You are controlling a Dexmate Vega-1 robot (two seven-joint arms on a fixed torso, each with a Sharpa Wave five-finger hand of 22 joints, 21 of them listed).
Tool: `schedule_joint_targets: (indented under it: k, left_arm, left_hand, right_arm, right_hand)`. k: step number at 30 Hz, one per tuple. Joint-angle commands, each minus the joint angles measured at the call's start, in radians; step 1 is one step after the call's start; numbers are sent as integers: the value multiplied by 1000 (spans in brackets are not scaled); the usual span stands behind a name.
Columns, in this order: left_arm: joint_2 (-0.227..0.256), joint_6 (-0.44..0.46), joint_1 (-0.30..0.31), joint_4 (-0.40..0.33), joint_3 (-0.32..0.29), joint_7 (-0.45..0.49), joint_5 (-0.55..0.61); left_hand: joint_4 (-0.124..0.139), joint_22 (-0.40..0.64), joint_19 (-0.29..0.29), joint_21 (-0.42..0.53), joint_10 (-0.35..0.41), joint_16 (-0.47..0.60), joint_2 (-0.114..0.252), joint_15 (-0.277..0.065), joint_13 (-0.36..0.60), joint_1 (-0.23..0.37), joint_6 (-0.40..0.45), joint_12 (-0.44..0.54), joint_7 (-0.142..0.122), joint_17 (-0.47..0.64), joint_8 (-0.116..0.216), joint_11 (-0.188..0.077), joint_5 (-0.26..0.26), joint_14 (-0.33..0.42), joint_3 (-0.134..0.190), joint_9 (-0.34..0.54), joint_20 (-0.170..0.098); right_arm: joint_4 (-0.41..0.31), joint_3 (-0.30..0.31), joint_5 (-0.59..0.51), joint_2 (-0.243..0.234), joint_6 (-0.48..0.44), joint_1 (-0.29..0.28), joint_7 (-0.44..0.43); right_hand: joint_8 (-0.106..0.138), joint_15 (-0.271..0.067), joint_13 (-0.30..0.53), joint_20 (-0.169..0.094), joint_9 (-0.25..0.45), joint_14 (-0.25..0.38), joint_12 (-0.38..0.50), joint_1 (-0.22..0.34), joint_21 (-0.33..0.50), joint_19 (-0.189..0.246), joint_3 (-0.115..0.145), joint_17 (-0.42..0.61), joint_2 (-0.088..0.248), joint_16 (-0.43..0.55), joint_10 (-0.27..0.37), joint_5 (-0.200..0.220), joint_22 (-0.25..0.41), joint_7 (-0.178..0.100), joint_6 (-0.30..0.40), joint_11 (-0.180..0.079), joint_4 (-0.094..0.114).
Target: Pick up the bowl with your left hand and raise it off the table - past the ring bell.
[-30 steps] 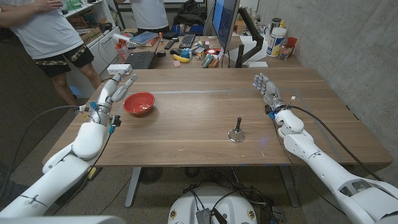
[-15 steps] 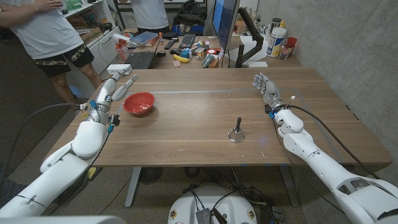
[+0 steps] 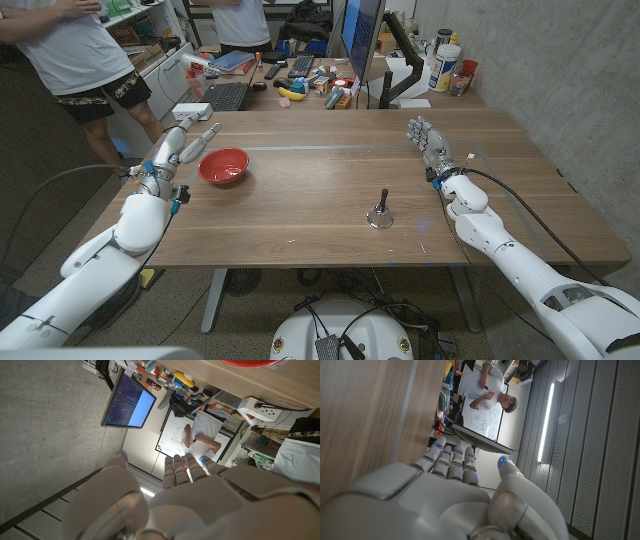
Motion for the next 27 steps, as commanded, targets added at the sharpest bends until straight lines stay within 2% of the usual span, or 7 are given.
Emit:
schedule_joint_targets:
  k: [1,7,27]
  left_arm:
    - [12,62,17,-25,-8,8,52]
    - [16,83,20,-34,-7,12,74]
    - [37,213,44,-97,14,34,190]
  left_hand:
    - [-4,5,-11,3,1,5,-1,-20,6,11,3,0,-1,4,0,-1,-6,9,2,2,-11]
    - [-6,5,-13,5,1,4,-2,-20,6,16,2,-1,-3,4,-1,-3,-7,9,1,2,11]
    - [-29,4,-24,6,-8,3,-9,0,7,49,0,-5,-3,4,-2,-8,-6,9,5,3,10]
  right_arm:
    - [-14,6,0,-8,1,-5,-6]
    - [-16,9,2,-8,5,-8,-6]
    - [-15,10,5,-9,9,-12,0]
  right_hand:
    - [-4,-2,3,-8,5,1,-2,-7,-3,8,5,2,3,0,7,3,5,-2,3,-1,-5]
    - [-4,-1,3,-7,5,2,-2,-7,-6,9,5,2,3,0,7,3,5,-3,2,-1,-5]
    - [-4,-1,3,-9,5,2,-2,-9,-13,14,5,2,3,0,7,3,5,-3,3,-2,-6]
